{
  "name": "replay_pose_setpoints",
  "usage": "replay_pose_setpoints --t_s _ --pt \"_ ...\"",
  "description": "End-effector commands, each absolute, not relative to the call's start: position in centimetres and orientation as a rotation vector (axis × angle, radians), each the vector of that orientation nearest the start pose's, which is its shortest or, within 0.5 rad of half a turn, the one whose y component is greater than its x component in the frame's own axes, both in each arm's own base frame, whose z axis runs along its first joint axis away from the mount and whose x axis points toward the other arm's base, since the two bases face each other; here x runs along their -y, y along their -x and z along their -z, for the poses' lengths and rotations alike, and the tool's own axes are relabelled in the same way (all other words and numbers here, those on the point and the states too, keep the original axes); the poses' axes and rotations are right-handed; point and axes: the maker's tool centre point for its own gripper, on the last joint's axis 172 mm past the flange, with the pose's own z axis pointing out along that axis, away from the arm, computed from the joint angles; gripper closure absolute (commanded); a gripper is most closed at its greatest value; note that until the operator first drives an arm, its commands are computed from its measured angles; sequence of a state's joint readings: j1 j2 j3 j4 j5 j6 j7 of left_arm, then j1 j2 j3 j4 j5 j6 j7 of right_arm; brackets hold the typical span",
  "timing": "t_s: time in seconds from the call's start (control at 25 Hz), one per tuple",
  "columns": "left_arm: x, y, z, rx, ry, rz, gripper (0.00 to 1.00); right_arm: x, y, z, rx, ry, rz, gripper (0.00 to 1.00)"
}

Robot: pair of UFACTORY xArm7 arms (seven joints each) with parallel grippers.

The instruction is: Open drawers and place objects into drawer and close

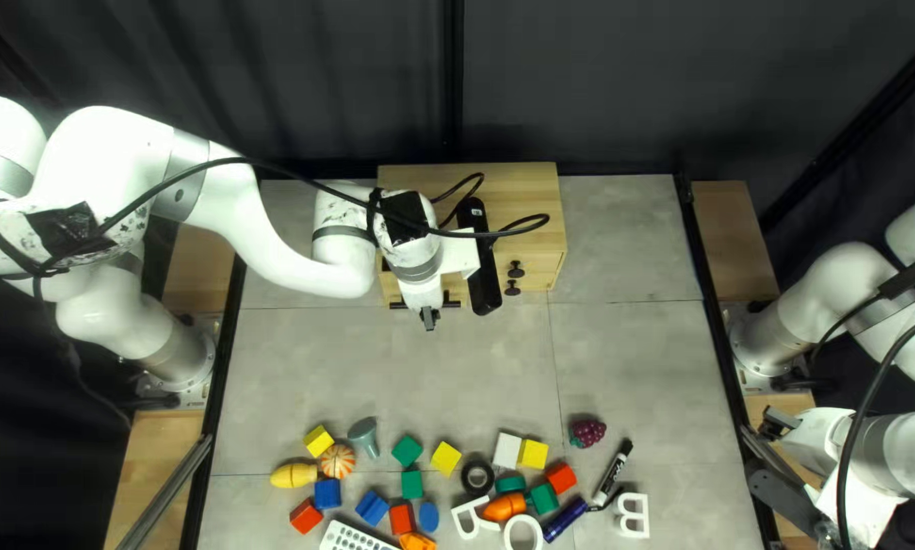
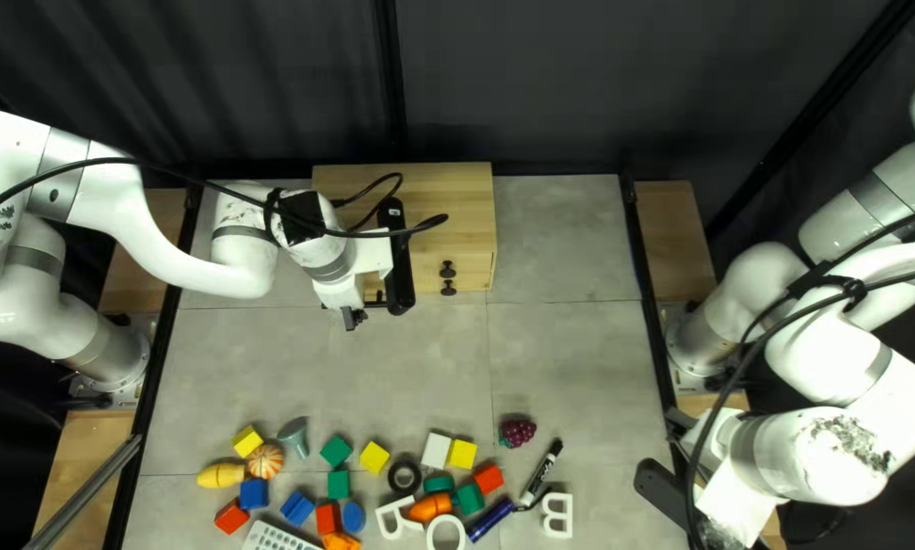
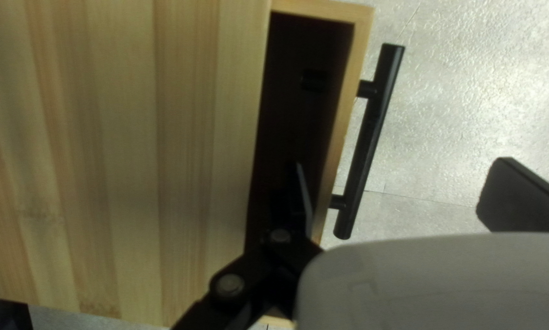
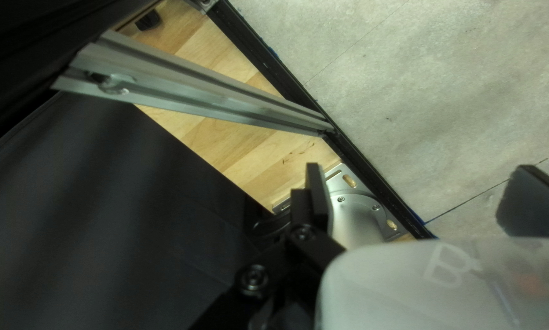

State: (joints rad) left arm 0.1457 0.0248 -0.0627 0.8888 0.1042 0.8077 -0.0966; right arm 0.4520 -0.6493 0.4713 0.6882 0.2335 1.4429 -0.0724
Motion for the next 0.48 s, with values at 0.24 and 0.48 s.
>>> replay_pose_setpoints --t_s 0.24,0.48 --pt "-4.9 -46.0 -13.2 0.134 3.121 0.065 0.00 -23.0 -13.9 -23.0 1.320 2.956 -0.197 0.00" --pt "-3.5 -45.7 -13.8 0.086 3.168 0.055 0.00 -23.0 -13.9 -23.0 1.320 2.956 -0.197 0.00"
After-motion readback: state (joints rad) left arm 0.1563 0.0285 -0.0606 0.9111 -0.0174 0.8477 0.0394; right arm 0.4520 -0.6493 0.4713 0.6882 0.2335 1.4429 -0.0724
